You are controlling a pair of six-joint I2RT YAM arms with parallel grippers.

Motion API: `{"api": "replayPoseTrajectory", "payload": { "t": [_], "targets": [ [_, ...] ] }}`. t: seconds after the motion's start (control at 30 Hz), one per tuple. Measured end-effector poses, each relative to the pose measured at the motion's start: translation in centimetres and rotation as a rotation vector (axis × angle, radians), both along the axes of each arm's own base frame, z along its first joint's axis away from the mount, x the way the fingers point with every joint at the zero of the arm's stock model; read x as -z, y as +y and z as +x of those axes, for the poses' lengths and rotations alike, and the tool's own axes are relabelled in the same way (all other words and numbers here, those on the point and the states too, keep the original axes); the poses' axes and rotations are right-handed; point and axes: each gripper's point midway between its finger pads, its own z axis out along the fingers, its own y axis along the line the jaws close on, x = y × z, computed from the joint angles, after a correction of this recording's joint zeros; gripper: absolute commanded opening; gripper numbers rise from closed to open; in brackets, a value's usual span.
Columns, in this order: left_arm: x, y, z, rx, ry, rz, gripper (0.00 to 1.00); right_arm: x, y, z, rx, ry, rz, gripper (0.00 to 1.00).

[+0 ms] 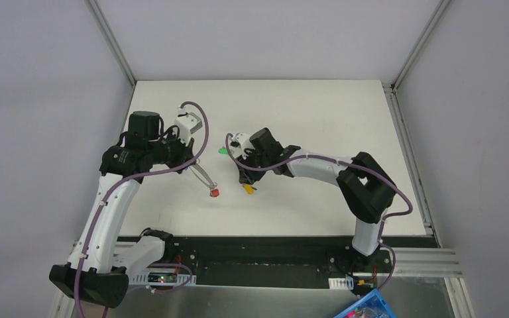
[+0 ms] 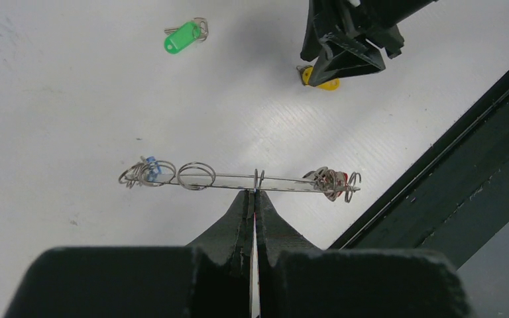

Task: Put the keys on the keyring

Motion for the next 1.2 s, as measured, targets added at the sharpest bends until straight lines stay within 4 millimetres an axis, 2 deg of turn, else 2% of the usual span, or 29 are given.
{"api": "replayPoseTrajectory", "payload": {
  "t": [0.2,0.47,0.77,1.2],
  "targets": [
    [0.0,0.0,-0.2,0.002,-0.006,0.001,0.00,2.0,0.0,0.2,0.020,0.014,-0.080,0.37],
    [-0.1,0.0,-0.3,0.006,-0.006,-0.003,0.00,2.4,-0.4,0.3,0.038,0.005,-0.122,0.31],
    [0.0,-0.3,-0.3,0.018,0.003,-0.013,0.00,3.8,-0.5,0.2,0.037,0.029,-0.156,0.24],
    [0.2,-0.3,-0.2,0.021,0.008,-0.011,0.00,3.7,-0.4,0.3,0.034,0.024,-0.161,0.10]
  ]
}}
